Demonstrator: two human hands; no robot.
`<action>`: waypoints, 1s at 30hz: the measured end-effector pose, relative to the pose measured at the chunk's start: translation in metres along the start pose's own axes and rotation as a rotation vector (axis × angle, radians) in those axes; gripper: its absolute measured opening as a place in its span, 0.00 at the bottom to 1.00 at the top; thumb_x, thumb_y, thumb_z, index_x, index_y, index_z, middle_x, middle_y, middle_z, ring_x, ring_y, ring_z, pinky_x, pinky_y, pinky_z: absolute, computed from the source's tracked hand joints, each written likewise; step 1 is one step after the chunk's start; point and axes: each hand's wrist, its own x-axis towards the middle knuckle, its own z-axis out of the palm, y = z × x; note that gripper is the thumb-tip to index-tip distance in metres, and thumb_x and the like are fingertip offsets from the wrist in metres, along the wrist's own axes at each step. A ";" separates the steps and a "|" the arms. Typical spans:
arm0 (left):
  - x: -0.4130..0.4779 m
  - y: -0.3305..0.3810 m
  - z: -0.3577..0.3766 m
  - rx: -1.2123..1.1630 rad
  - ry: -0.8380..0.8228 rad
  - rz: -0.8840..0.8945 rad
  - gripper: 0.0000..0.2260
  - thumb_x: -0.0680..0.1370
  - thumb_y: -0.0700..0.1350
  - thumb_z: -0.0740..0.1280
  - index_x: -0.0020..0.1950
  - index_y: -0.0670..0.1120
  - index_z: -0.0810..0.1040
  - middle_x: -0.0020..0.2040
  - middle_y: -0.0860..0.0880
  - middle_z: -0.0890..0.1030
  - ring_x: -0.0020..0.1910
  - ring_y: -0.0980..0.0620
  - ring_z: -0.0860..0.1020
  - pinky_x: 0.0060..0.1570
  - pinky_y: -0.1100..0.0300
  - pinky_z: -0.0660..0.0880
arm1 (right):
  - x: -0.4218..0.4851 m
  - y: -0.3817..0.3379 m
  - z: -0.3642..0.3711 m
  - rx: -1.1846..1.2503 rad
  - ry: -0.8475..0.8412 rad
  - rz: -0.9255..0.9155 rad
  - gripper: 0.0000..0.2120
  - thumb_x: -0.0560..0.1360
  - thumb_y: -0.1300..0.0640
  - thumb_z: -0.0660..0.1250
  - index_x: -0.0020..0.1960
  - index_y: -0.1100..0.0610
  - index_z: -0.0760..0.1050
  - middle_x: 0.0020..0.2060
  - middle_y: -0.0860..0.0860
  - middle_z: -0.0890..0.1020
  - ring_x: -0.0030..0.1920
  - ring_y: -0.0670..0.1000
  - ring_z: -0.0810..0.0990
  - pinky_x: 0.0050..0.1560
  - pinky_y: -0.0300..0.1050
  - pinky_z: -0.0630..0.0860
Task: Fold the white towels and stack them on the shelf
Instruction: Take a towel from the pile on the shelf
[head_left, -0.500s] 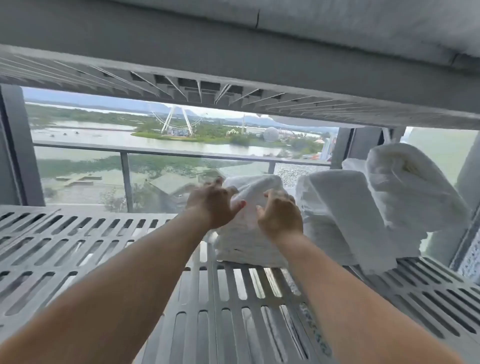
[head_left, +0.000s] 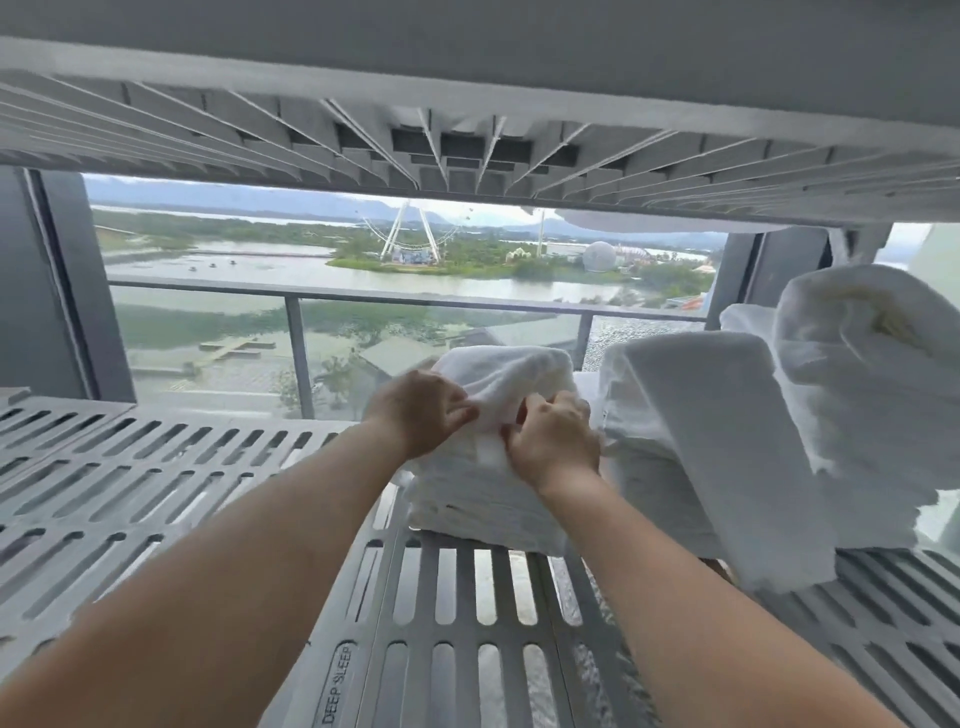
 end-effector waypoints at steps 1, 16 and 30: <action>-0.002 0.000 0.000 -0.034 0.008 -0.031 0.16 0.81 0.61 0.61 0.54 0.53 0.84 0.50 0.49 0.83 0.51 0.46 0.81 0.49 0.52 0.78 | 0.001 0.002 0.000 0.008 0.016 -0.015 0.13 0.77 0.49 0.61 0.56 0.54 0.78 0.57 0.56 0.73 0.66 0.60 0.68 0.57 0.55 0.72; -0.039 -0.001 -0.043 -0.103 0.346 -0.210 0.10 0.81 0.56 0.64 0.58 0.60 0.83 0.47 0.51 0.86 0.47 0.45 0.83 0.44 0.55 0.78 | -0.022 -0.012 -0.025 0.204 0.368 -0.353 0.09 0.79 0.57 0.66 0.49 0.62 0.80 0.51 0.57 0.78 0.59 0.60 0.73 0.65 0.52 0.69; -0.153 -0.071 -0.100 -0.002 0.479 -0.139 0.12 0.82 0.53 0.62 0.63 0.60 0.81 0.53 0.52 0.82 0.51 0.44 0.81 0.47 0.53 0.75 | -0.129 -0.110 -0.052 0.147 0.525 -0.479 0.09 0.79 0.56 0.66 0.44 0.61 0.77 0.43 0.57 0.79 0.51 0.61 0.76 0.58 0.54 0.73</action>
